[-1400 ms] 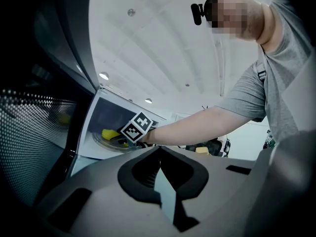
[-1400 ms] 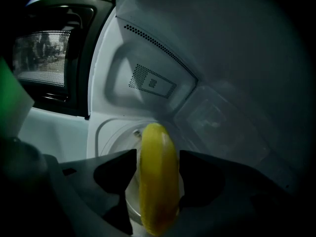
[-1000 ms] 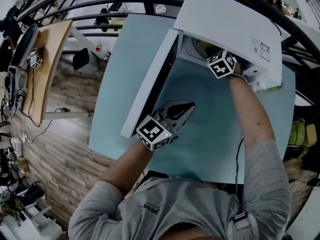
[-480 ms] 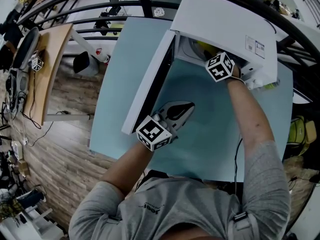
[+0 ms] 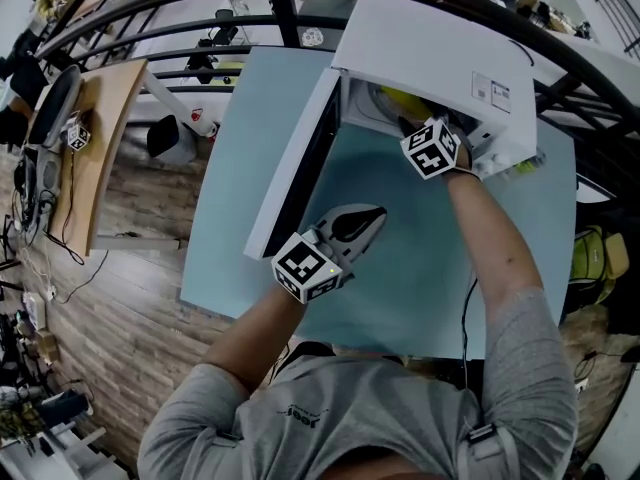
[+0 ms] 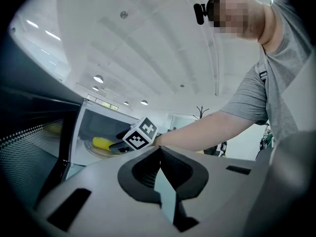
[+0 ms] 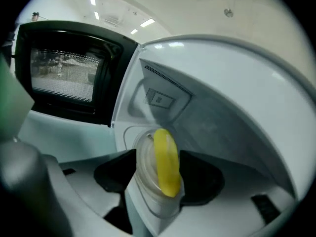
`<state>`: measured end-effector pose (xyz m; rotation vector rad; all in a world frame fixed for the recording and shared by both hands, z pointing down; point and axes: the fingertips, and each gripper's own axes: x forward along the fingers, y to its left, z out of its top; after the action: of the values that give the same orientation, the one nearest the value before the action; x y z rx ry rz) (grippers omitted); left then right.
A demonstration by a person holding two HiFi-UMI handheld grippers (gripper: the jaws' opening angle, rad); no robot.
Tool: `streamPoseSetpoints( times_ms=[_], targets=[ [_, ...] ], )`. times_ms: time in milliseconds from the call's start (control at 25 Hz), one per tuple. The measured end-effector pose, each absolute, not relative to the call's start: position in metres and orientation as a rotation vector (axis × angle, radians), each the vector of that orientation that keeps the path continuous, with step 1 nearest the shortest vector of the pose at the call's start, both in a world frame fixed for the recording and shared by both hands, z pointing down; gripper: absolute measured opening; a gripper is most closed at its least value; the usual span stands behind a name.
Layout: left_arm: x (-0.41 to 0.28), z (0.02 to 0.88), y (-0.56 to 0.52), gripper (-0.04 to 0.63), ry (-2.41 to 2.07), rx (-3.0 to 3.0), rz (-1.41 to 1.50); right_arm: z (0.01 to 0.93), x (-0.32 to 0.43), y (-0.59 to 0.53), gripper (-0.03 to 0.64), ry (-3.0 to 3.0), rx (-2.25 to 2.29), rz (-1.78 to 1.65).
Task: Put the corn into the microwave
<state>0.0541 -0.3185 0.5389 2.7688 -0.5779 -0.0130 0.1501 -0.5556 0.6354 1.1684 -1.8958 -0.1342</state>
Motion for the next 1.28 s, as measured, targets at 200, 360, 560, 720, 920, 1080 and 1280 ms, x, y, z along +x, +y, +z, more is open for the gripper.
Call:
streamPoseSetpoints(
  times_ms=[200, 360, 560, 720, 920, 1080, 1280],
  targets=[
    [0.058, 0.523, -0.313, 0.018, -0.575, 2.786, -0.018, 0.626, 0.151, -0.534, 0.272, -1.914, 1.164, -0.122],
    [0.058, 0.51, -0.312, 0.018, -0.587, 2.797, -0.022, 0.612, 0.152, -0.52, 0.272, -1.937, 1.173, -0.114],
    [0.057, 0.494, -0.309, 0.018, -0.6, 2.814, -0.024, 0.6, 0.155, -0.501, 0.272, -1.954, 1.177, -0.097],
    [0.054, 0.479, -0.307, 0.018, -0.614, 2.819, -0.03, 0.589, 0.156, -0.484, 0.272, -1.968, 1.178, -0.079],
    [0.052, 0.458, -0.303, 0.018, -0.628, 2.835, -0.025, 0.573, 0.153, -0.458, 0.266, -1.998, 1.153, -0.074],
    [0.049, 0.445, -0.299, 0.018, -0.632, 2.832, -0.02, 0.555, 0.152, -0.441, 0.257, -2.03, 1.157, -0.061],
    [0.045, 0.428, -0.292, 0.018, -0.629, 2.836, -0.009, 0.53, 0.151, -0.42, 0.244, -2.062, 1.152, -0.065]
  ],
)
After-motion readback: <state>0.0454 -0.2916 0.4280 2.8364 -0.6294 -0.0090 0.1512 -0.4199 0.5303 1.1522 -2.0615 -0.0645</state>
